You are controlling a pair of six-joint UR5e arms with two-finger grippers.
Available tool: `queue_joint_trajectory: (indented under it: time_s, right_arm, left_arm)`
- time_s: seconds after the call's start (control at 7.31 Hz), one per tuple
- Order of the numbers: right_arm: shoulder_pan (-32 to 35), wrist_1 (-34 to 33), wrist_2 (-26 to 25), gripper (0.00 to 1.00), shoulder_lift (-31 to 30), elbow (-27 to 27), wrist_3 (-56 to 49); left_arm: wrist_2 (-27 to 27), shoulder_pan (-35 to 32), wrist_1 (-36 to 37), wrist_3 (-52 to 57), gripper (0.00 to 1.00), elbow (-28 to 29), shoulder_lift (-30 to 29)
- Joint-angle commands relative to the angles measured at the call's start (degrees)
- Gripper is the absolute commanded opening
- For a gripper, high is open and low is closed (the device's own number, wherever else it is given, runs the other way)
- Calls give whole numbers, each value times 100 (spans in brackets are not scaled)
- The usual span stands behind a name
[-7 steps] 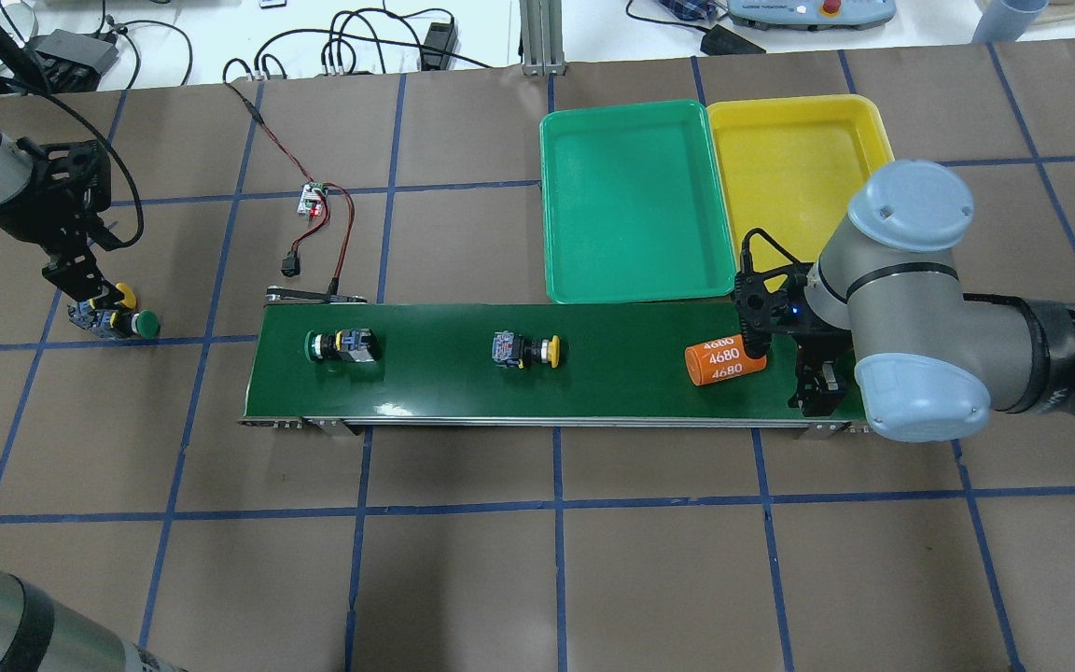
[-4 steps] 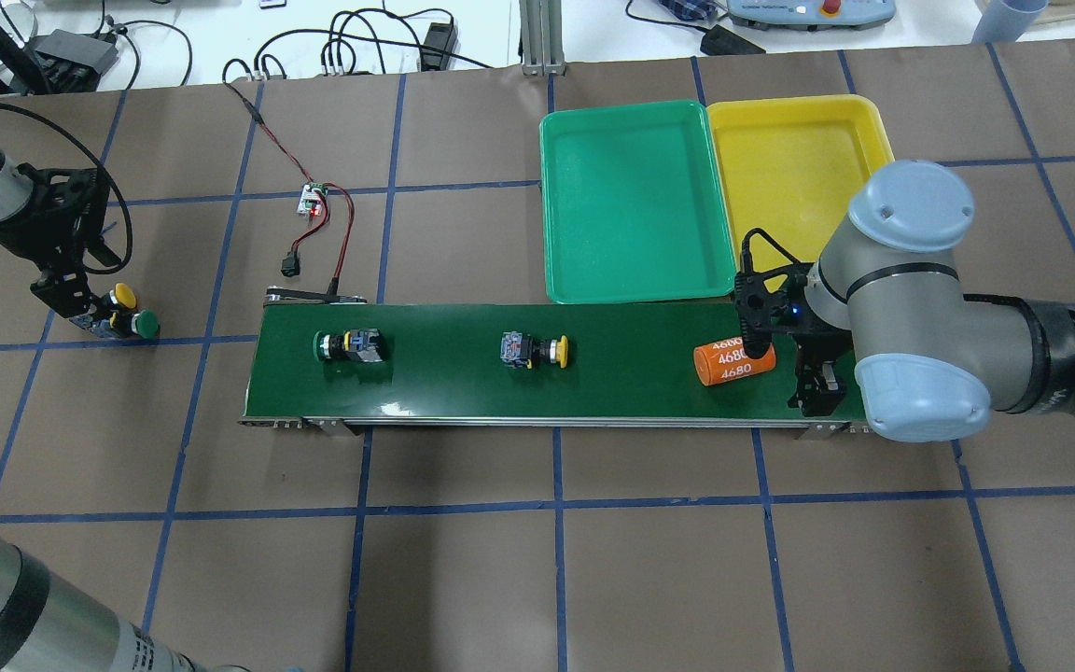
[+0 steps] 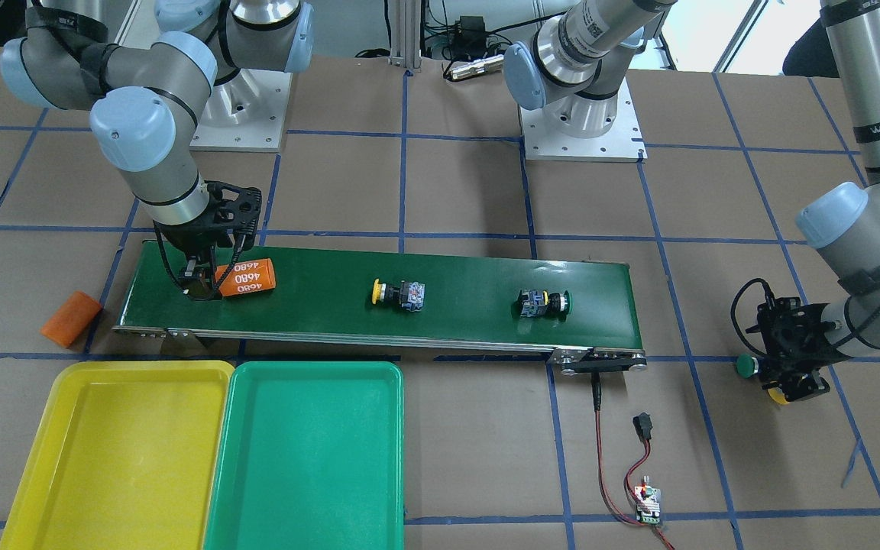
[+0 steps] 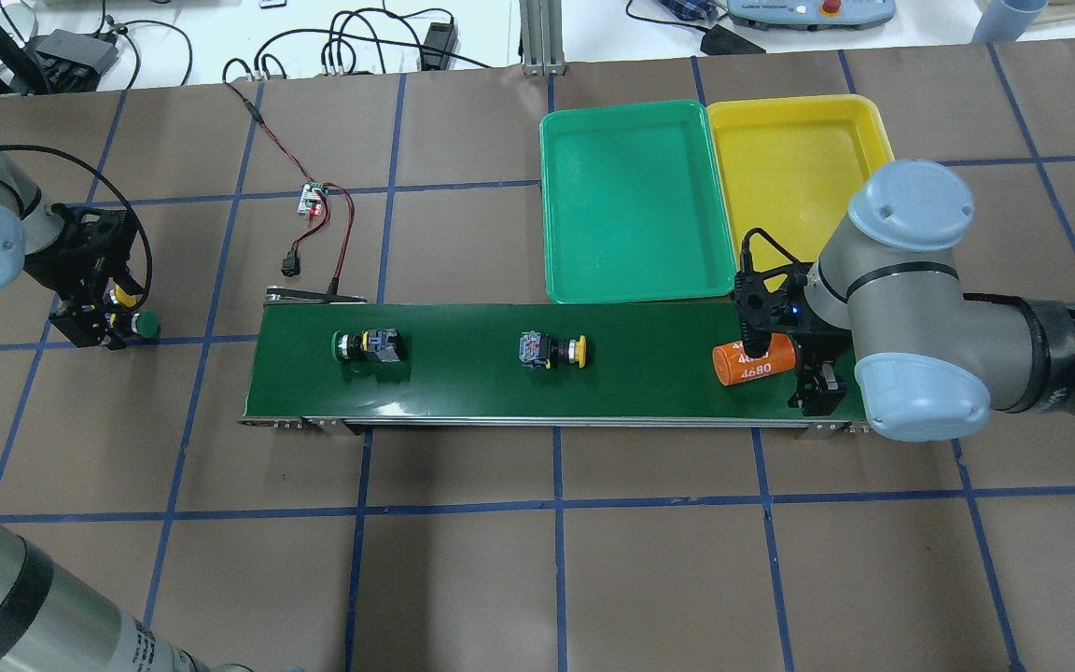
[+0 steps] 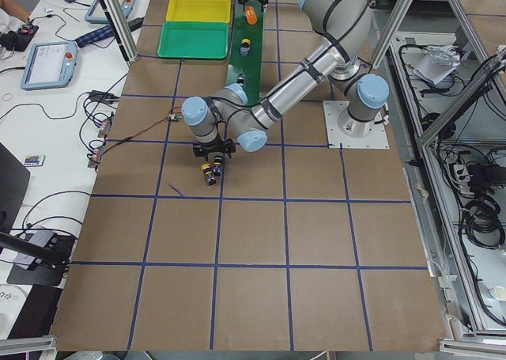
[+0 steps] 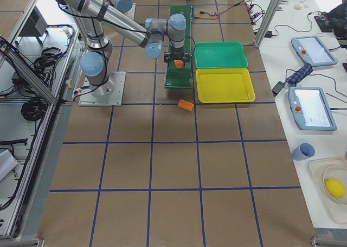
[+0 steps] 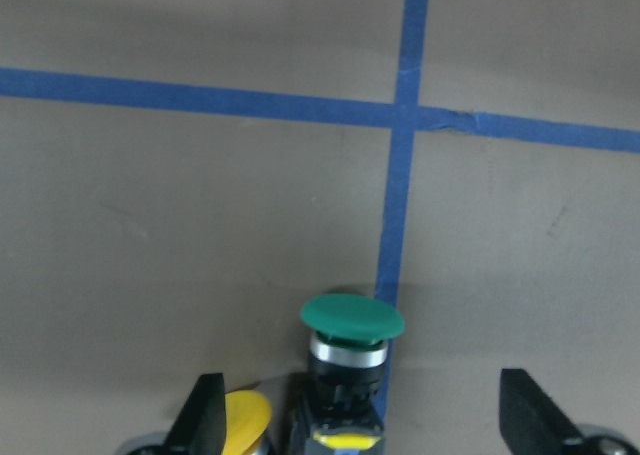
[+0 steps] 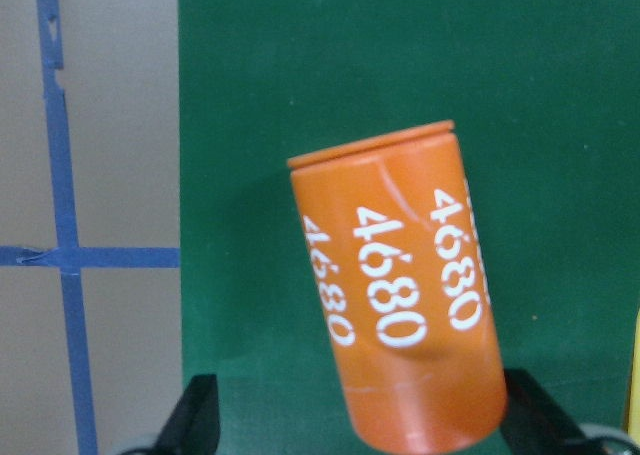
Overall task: Sort buttons by color to trays
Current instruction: 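Move the left gripper back and grasp the green-capped button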
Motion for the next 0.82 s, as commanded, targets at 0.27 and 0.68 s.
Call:
queue_joint_trajectory:
  time_s: [0.27, 0.68]
  right_arm:
    - [0, 0, 0, 100, -1, 0, 0]
    - [0, 0, 0, 100, 8, 0, 0]
  left_arm:
    - [-88, 40, 198, 84, 29, -110, -116]
    - [-281, -30, 190, 200, 0, -119, 58]
